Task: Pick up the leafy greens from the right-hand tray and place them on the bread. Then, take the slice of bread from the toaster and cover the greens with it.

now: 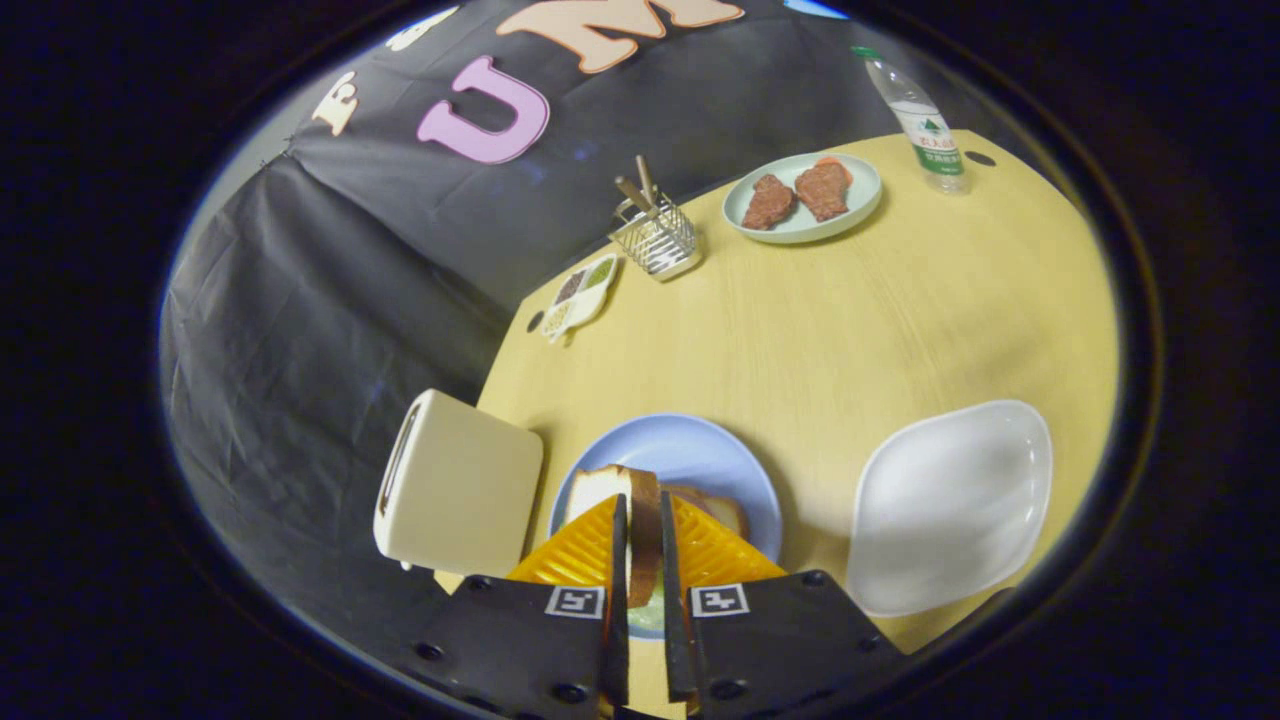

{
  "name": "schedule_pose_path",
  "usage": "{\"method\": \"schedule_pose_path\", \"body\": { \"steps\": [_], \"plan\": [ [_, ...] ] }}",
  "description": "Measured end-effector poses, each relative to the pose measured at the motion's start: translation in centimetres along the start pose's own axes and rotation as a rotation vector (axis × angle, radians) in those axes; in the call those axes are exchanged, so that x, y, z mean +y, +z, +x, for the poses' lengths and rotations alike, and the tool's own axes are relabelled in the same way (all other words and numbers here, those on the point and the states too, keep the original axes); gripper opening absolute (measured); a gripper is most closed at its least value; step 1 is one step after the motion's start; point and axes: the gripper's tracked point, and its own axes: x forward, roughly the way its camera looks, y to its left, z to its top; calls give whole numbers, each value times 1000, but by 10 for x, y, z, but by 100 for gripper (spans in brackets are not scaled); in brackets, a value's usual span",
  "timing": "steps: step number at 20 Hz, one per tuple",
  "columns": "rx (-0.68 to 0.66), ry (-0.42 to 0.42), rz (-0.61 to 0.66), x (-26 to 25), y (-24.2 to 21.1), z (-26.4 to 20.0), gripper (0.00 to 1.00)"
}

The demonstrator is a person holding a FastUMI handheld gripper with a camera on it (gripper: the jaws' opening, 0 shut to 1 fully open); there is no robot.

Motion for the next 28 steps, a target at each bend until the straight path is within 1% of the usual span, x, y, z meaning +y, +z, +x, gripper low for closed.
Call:
{"method": "schedule_pose_path", "body": {
  "steps": [1, 2, 7, 9, 12, 17, 19, 22, 28],
  "plan": [
    [6, -4, -10, -2, -1, 0, 17],
    [7, -15, -21, -5, -3, 0, 28],
    [-16, -10, -59, -4, 1, -14, 79],
    [-59, -8, -97, 2, 9, -26, 100],
    [-136, -2, -185, 18, 22, -52, 100],
    [-335, -20, -351, 54, 48, -117, 100],
    [-399, -48, -403, 64, 56, -146, 100],
    [-506, -111, -464, 71, 69, -191, 100],
    [-709, -240, -488, 74, 83, -267, 100]
  ]
}}
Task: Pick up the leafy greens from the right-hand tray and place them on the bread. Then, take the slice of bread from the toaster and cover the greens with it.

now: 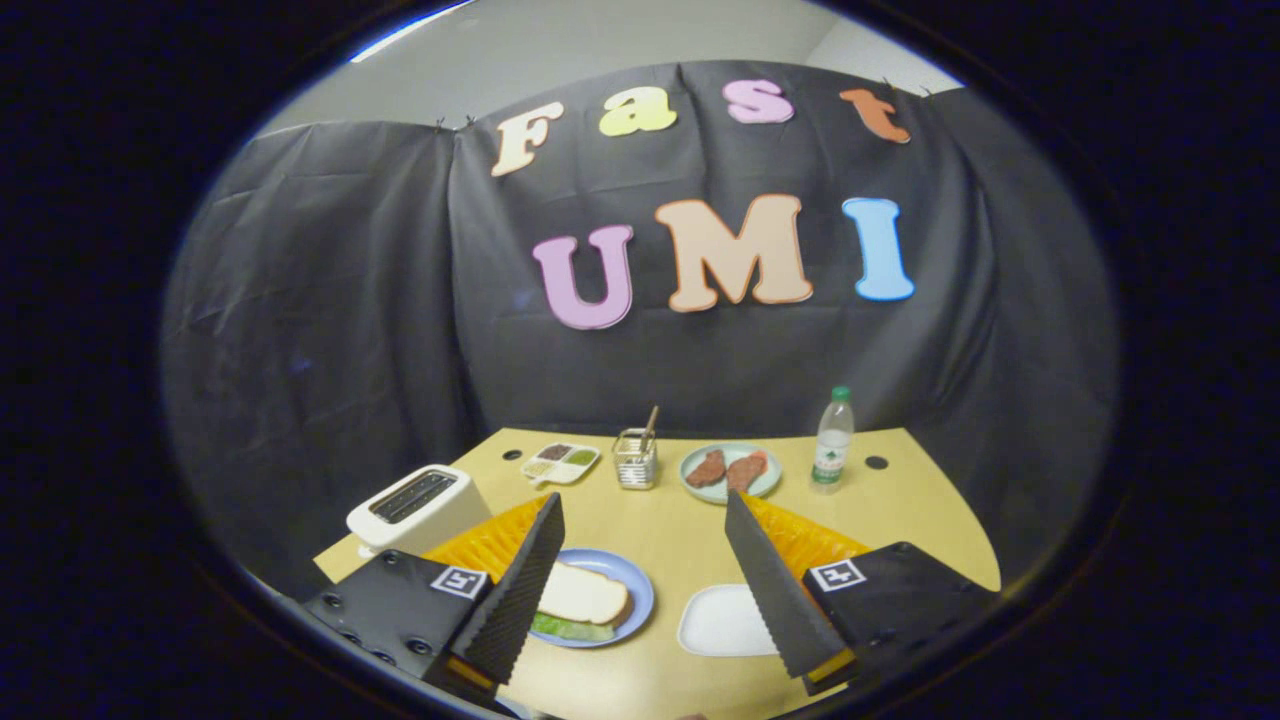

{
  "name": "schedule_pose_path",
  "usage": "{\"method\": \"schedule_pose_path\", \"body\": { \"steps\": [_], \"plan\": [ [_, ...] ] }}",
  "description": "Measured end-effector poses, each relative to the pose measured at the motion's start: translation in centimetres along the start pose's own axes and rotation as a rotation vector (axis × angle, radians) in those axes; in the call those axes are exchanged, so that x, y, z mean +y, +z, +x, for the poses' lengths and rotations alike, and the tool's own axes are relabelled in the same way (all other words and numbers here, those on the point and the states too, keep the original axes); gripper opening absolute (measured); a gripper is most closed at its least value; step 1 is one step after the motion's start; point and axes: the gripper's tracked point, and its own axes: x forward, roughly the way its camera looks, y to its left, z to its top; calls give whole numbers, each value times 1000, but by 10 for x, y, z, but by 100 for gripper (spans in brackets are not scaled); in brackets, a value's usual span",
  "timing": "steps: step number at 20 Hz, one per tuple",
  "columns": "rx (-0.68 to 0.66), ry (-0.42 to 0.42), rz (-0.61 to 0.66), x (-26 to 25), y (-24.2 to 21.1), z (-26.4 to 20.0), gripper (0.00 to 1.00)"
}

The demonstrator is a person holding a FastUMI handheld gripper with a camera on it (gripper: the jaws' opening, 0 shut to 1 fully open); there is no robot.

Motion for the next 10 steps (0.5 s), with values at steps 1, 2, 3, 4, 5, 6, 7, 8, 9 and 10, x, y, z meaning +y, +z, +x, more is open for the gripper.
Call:
{"method": "schedule_pose_path", "body": {
  "steps": [1, 2, 3, 4, 5, 6, 7, 8, 9, 10],
  "plan": [
    [-33, -32, -15, -7, 9, -9, 100],
    [-67, -62, -23, -13, 17, -17, 100],
    [-101, -86, -22, -15, 27, -26, 100],
    [-136, -106, -15, -18, 36, -35, 100],
    [-169, -123, -4, -21, 42, -44, 100],
    [-195, -136, 2, -24, 45, -51, 100],
    [-213, -154, 5, -29, 47, -58, 100],
    [-230, -174, 2, -34, 48, -64, 100],
    [-239, -189, -3, -37, 48, -70, 100],
    [-249, -194, -8, -38, 49, -75, 100]
  ]
}}
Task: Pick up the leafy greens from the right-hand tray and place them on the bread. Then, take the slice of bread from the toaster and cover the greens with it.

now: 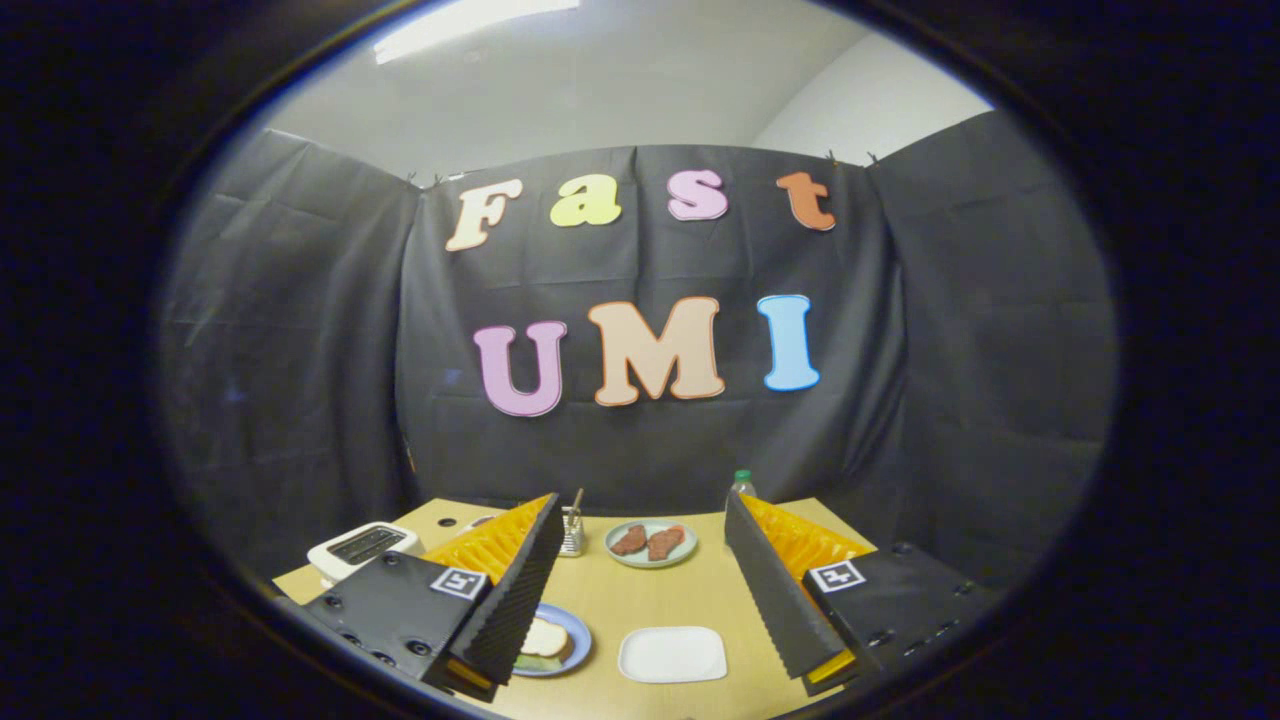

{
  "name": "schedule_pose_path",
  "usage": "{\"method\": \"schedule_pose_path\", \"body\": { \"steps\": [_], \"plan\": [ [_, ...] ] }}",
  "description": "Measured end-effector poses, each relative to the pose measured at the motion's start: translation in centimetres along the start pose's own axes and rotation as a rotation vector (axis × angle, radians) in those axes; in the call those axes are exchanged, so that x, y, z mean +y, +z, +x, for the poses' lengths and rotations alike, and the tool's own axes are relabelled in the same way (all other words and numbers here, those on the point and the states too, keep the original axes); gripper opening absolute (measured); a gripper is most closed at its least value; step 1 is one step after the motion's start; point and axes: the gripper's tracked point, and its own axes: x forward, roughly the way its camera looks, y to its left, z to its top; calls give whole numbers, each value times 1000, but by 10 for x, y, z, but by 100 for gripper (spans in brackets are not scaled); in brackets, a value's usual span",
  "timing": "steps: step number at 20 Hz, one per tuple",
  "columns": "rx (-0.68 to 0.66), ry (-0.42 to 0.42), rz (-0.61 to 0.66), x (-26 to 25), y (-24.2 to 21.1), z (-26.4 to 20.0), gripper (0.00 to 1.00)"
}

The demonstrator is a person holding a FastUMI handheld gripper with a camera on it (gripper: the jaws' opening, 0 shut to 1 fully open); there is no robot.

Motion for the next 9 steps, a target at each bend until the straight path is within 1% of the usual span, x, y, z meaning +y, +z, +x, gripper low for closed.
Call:
{"method": "schedule_pose_path", "body": {
  "steps": [4, 9],
  "plan": [
    [-4, -18, -49, -5, 1, -11, 100],
    [-33, -32, -57, -7, 14, -21, 100]
  ]
}}
